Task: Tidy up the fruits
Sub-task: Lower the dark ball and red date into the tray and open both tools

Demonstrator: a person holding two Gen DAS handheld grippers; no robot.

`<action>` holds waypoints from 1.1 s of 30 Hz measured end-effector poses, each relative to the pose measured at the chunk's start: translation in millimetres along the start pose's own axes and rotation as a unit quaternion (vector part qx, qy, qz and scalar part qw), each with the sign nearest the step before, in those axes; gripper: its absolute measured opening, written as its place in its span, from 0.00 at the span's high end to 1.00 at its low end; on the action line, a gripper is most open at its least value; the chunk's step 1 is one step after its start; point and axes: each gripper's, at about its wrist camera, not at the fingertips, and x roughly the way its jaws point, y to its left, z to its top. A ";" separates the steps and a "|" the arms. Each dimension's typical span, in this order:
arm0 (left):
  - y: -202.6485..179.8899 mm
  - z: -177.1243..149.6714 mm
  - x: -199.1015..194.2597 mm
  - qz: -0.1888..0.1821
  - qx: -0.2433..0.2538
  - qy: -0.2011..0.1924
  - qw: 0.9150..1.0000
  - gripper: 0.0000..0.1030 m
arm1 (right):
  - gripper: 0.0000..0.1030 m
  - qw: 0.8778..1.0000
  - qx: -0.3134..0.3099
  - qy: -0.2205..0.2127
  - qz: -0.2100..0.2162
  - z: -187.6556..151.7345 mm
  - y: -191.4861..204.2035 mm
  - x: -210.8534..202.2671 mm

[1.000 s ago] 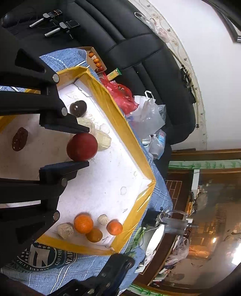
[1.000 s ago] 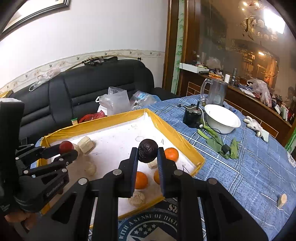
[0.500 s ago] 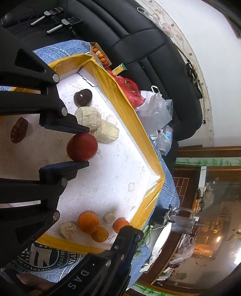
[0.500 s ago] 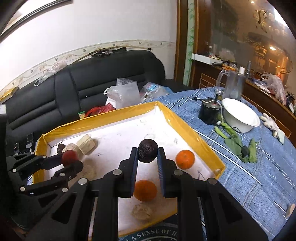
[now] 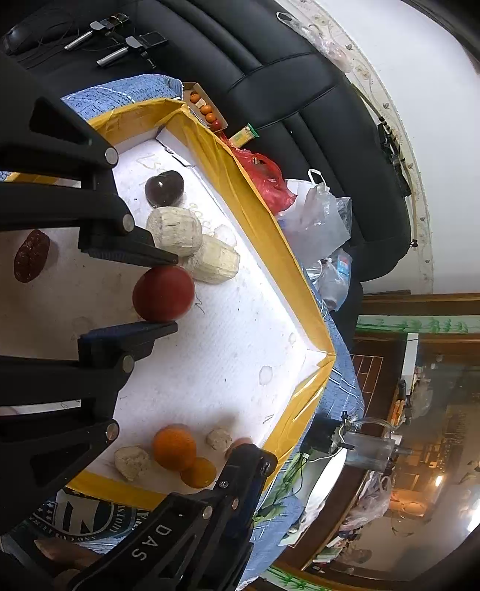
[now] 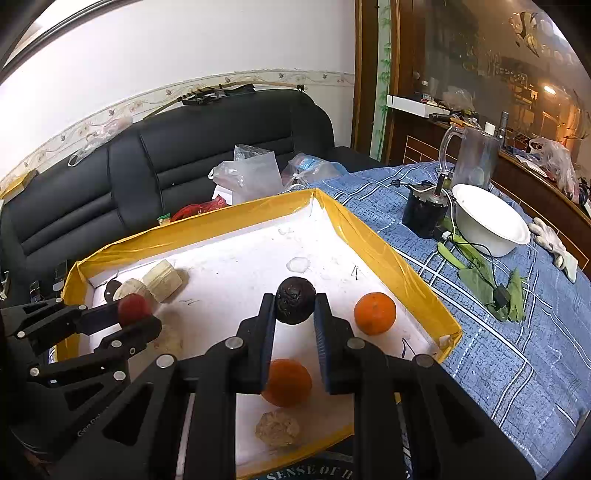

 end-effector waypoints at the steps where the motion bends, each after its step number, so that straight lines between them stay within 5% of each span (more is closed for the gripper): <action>1: 0.3 0.0 0.2 0.000 -0.001 0.000 1.000 0.73 | 0.78 1.000 0.000 0.001 0.001 0.4 -0.2 1.1; 18: 1.2 0.1 1.8 -0.001 -0.007 0.001 1.000 0.73 | 0.76 1.000 -0.004 0.011 0.012 8.6 1.2 16.6; 20: 2.8 0.4 2.2 0.002 -0.012 0.004 1.000 0.71 | 0.49 1.000 -0.007 0.013 0.006 8.6 1.9 18.1; 22: 5.2 0.9 2.0 0.004 -0.018 0.004 1.000 0.71 | 0.37 1.000 -0.005 0.012 0.009 8.0 1.0 17.5; 30: 7.3 1.3 0.6 -0.001 -0.021 0.004 1.000 0.39 | 0.34 1.000 -0.004 0.011 0.003 7.5 -0.4 17.0; 33: 8.5 1.7 0.2 0.004 -0.025 0.002 1.000 0.38 | 0.34 1.000 -0.003 0.011 0.001 7.3 -1.6 17.6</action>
